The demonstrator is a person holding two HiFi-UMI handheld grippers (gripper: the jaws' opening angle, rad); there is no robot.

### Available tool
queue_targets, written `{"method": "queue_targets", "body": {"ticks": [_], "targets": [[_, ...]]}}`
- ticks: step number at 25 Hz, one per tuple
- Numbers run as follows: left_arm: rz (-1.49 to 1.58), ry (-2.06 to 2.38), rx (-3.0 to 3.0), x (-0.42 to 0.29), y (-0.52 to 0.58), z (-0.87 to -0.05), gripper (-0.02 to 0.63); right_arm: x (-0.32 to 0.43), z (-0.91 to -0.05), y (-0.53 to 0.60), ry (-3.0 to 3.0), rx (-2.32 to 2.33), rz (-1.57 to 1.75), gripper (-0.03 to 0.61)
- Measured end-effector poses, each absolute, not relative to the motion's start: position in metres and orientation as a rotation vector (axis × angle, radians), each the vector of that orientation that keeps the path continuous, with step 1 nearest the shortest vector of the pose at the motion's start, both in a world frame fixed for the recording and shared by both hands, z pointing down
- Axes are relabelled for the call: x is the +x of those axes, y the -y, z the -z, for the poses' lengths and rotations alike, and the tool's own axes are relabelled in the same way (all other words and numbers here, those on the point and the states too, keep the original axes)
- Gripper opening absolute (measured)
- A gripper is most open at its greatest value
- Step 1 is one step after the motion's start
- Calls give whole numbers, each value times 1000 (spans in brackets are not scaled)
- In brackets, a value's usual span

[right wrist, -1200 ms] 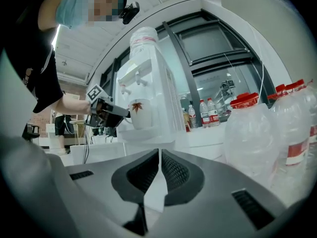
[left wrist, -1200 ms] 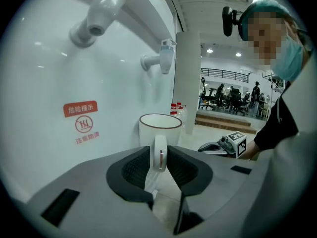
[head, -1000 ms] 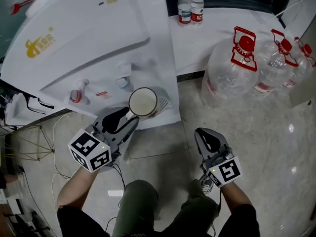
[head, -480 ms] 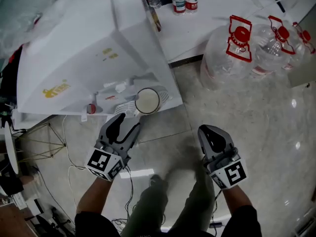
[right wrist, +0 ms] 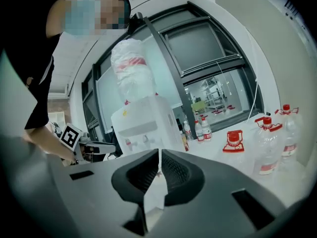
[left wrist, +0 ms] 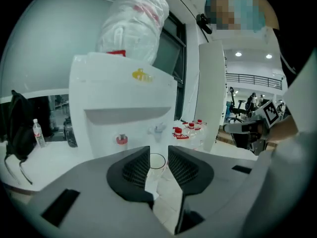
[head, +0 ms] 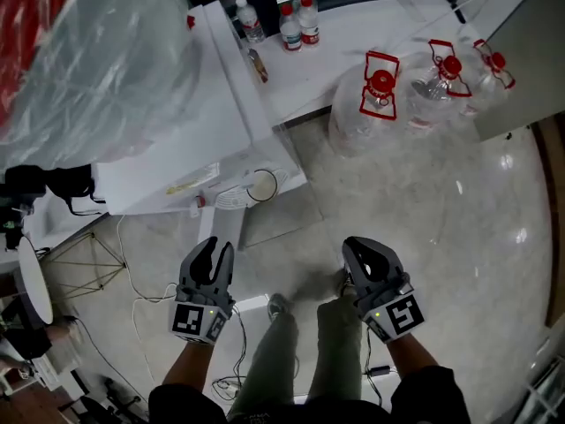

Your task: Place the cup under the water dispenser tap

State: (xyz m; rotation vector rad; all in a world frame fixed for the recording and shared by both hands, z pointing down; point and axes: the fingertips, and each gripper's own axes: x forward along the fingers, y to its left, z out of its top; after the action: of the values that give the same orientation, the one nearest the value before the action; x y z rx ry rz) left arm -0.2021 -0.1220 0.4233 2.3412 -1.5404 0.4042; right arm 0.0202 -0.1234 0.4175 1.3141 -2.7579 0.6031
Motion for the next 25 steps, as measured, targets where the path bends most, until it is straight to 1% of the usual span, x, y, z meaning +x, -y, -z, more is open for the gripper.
{"method": "queue_targets", "body": {"ticks": [3, 9, 16, 21, 25], "targets": [[-375, 1552, 2289, -211, 110, -382, 91, 16, -369, 122, 2731, 1348, -640, 46], [-370, 1576, 2276, -235, 97, -290, 34, -9, -276, 112, 2708, 1338, -639, 46], [-193, 1585, 2383, -237, 98, -191, 20, -21, -194, 105, 2710, 1366, -570, 46], [-144, 1562, 2468, -254, 49, -129, 20, -44, -137, 55, 2697, 1393, -536, 46], [-150, 1553, 2525, -269, 5, -96, 20, -45, -104, 10, 2681, 1467, -500, 46]]}}
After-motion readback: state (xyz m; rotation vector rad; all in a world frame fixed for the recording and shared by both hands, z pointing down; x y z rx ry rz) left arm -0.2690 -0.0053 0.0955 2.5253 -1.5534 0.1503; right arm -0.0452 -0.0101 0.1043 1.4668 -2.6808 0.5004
